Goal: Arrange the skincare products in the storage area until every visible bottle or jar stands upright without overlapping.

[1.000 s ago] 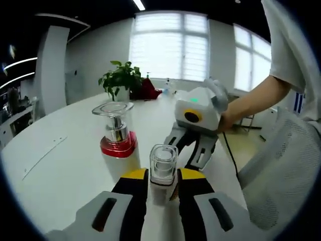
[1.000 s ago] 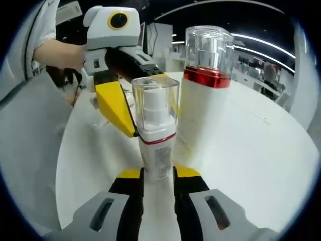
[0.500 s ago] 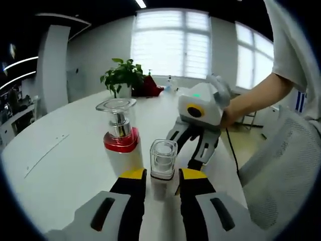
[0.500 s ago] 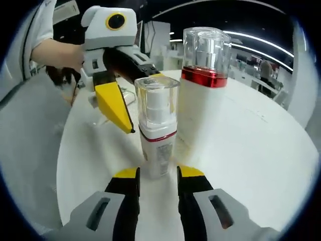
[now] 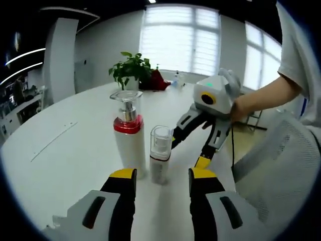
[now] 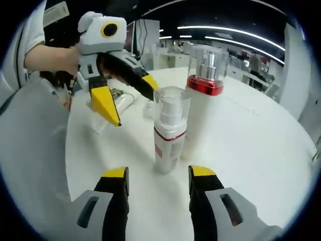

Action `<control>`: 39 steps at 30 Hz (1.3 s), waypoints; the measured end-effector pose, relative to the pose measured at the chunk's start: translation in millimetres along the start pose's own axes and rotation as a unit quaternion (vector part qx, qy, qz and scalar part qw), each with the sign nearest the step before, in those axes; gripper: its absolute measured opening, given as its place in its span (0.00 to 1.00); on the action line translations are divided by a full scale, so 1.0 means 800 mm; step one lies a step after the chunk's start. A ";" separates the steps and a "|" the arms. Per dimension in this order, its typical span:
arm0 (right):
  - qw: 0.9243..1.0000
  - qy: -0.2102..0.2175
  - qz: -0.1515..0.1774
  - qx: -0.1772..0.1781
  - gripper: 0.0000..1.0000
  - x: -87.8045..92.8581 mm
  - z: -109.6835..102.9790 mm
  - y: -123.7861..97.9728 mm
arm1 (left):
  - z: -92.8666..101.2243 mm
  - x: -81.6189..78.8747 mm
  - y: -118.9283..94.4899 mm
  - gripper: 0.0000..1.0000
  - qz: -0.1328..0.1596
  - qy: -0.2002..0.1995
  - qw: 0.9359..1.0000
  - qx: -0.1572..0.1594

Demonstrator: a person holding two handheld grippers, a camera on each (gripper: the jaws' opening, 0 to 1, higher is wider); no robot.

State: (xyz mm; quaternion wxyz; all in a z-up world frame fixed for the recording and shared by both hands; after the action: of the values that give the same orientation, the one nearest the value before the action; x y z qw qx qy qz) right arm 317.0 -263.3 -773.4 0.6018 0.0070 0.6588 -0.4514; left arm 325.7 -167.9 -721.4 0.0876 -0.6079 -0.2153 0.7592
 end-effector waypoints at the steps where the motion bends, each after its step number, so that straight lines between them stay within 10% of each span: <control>1: 1.000 0.004 0.000 0.003 0.51 -0.001 0.000 -0.002 | -0.001 0.000 -0.002 0.37 0.000 -0.003 1.000 -0.001; 16: 0.999 0.047 -0.004 0.028 0.65 -0.015 -0.030 -0.023 | 0.022 0.023 -0.060 0.61 0.022 -0.099 0.993 -0.055; 39: 0.995 0.103 0.004 0.019 0.74 -0.048 -0.086 -0.054 | 0.076 0.084 -0.175 0.81 0.036 -0.209 0.966 -0.147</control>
State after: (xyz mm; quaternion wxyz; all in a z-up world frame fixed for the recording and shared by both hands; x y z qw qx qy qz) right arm 249.8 -227.0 -726.0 0.5327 0.0675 0.7086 -0.4577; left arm 233.0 -29.9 -710.5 -0.0768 -0.4493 -0.3157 0.8322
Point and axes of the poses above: the point that each gripper's makers call its tool centre point, and the gripper's own axes: y roughly forward along the fingers, z roughly to its right, x roughly out of its underside, the point moved 3 cm from there along -y, roughly backward along the fingers, and after that the axes turned 9 degrees about x, right-handed, at the moved point
